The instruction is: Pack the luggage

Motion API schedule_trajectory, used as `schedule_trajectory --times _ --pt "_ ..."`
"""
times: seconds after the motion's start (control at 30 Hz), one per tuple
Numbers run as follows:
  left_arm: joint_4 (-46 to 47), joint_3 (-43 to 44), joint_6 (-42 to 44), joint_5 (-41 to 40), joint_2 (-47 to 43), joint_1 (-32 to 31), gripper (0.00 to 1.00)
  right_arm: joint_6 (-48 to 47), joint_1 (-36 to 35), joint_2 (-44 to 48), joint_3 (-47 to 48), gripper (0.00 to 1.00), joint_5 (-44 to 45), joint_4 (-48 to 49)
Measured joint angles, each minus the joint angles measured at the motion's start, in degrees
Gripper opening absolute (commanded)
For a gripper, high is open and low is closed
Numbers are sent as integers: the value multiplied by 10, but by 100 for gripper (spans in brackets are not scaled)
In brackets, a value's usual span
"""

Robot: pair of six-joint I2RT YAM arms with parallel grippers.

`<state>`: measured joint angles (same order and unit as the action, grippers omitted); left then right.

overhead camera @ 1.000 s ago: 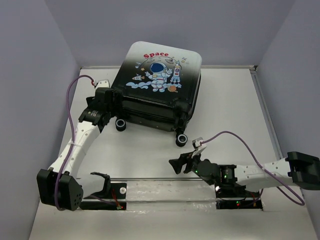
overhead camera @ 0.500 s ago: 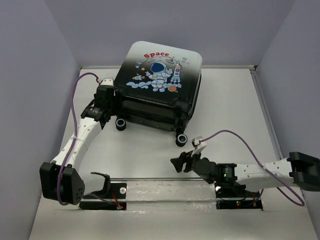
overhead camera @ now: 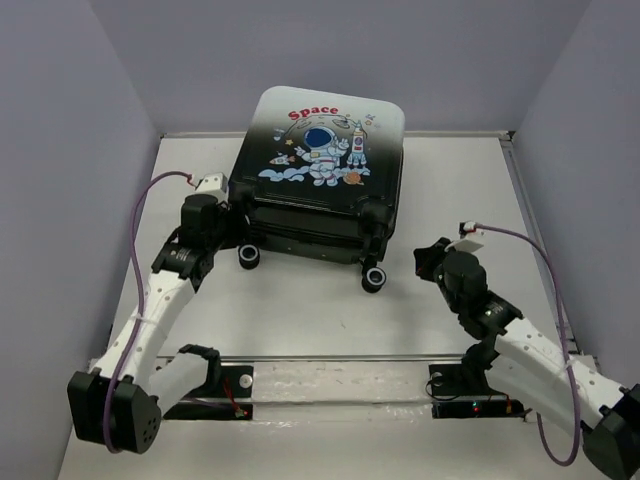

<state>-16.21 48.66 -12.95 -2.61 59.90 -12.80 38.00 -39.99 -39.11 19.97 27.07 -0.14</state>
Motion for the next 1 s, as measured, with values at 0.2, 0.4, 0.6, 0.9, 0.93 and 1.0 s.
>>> schedule_trajectory --times 0.2,0.4,0.6,0.9,0.93,1.0 --pt "-9 -50 -36 48 -89 -36 6 -51 157 -148 124 44 -123 -3" --pt "-12 -90 -101 24 -157 -123 6 -131 229 -366 291 50 -229 -8" --pt "-12 -120 -179 -20 -209 -171 6 -195 261 -501 424 62 -356 -9" --pt "12 -150 -283 -9 -246 -186 6 -215 247 -395 454 65 -337 -61" --pt "20 -155 -294 -3 -248 -190 6 -213 236 -357 444 56 -338 -61" --pt "37 -164 -318 8 -250 -196 6 -203 215 -248 383 20 -349 -34"
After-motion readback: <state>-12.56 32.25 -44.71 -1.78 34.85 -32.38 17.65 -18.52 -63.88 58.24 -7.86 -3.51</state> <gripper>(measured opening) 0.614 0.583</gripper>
